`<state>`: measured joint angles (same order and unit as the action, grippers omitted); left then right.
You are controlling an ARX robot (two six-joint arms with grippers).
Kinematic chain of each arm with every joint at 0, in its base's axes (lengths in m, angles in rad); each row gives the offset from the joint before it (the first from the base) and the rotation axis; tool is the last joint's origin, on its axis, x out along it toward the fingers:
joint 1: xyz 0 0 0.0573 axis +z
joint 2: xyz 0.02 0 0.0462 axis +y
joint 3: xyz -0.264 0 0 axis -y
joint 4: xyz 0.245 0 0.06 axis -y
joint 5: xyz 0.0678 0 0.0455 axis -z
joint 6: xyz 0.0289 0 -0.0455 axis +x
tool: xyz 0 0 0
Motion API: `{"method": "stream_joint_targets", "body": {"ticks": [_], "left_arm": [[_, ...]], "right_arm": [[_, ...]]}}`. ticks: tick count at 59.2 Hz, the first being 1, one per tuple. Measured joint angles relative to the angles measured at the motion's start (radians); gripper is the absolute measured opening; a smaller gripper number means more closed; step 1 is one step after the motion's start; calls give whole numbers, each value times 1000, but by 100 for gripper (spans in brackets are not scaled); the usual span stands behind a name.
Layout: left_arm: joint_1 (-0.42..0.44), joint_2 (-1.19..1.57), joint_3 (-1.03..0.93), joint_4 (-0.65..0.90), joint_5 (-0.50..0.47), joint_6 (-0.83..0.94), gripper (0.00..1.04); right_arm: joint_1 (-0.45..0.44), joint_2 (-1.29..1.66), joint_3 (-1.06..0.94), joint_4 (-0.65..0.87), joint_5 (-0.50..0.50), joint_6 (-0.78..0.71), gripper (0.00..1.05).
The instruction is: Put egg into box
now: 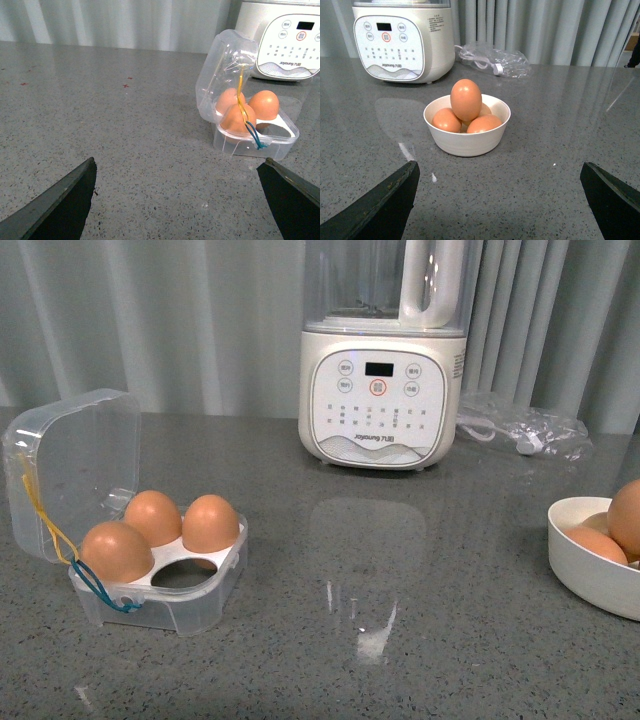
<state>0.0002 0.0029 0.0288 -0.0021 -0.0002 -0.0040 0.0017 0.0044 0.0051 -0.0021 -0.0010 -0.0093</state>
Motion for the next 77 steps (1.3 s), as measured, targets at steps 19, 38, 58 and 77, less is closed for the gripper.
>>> {"method": "stream_joint_targets", "body": {"ticks": [19,38,58,77], "left_arm": [[0,0,0,0,0,0,98],[0,0,0,0,0,0,98],[0,0,0,0,0,0,98],[0,0,0,0,0,0,98]], "right_arm": [[0,0,0,0,0,0,98],[0,0,0,0,0,0,98],[0,0,0,0,0,0,98],[-43,263,35,414,-26,-17,98]]}}
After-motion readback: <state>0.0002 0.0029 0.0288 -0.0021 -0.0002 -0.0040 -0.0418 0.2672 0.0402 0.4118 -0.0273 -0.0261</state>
